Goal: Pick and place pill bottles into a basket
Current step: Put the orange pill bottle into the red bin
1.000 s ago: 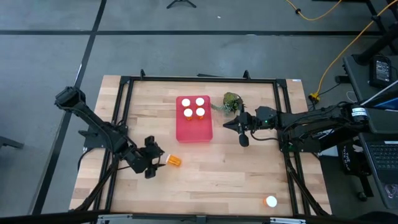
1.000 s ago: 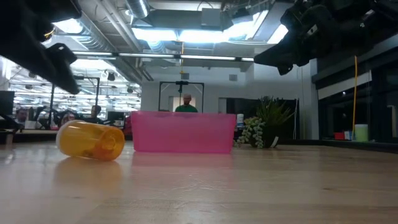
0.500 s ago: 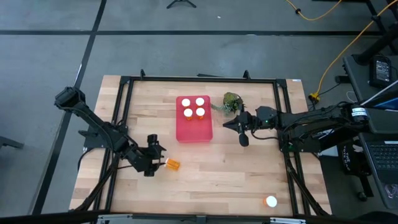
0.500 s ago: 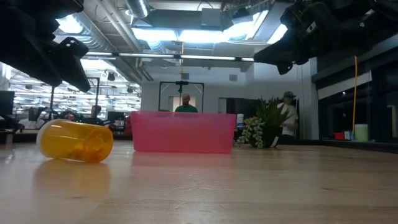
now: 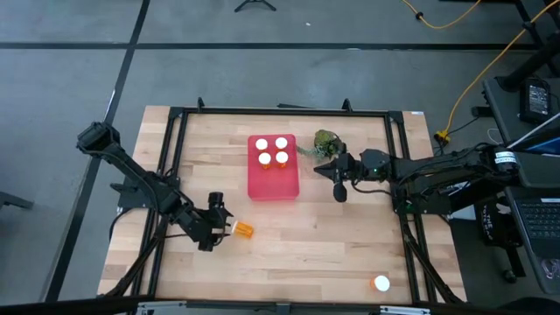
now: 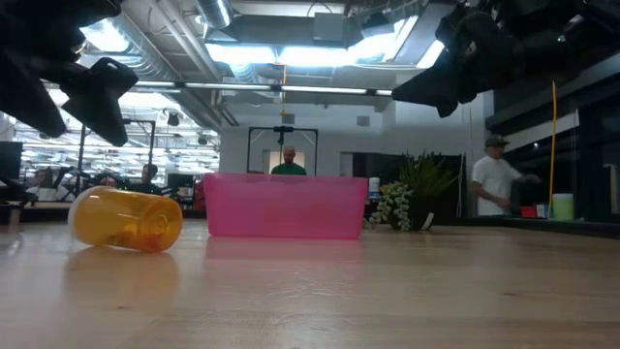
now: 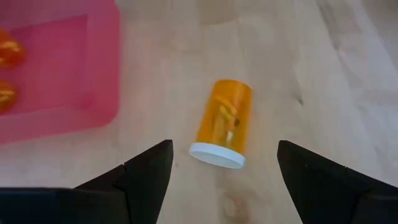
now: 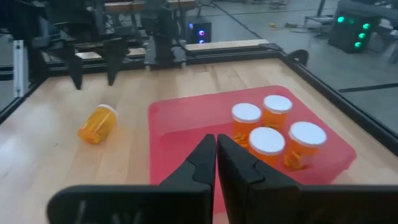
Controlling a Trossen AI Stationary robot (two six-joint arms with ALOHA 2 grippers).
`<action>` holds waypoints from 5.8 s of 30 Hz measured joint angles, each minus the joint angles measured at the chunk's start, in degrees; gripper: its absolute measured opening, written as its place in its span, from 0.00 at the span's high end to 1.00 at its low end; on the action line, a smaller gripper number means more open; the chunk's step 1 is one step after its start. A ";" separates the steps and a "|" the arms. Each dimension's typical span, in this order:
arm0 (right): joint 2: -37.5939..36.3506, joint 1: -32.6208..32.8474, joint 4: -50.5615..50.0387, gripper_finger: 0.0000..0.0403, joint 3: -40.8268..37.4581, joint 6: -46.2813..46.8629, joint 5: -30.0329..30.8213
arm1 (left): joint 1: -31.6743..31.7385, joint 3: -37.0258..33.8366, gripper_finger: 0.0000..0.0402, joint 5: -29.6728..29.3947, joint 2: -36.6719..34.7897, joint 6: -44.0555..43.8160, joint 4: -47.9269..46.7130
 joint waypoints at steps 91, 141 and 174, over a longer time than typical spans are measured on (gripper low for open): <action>0.00 1.66 -2.23 0.95 -0.04 5.75 0.17 | 11.48 13.64 0.35 19.40 24.35 7.64 -11.05; 0.05 1.62 -0.84 0.95 -0.04 5.98 0.19 | 15.21 31.58 0.47 14.41 24.33 11.13 -39.80; 0.07 5.57 9.62 0.95 -0.04 4.22 0.19 | 15.68 34.99 0.47 -28.35 24.33 59.25 -30.66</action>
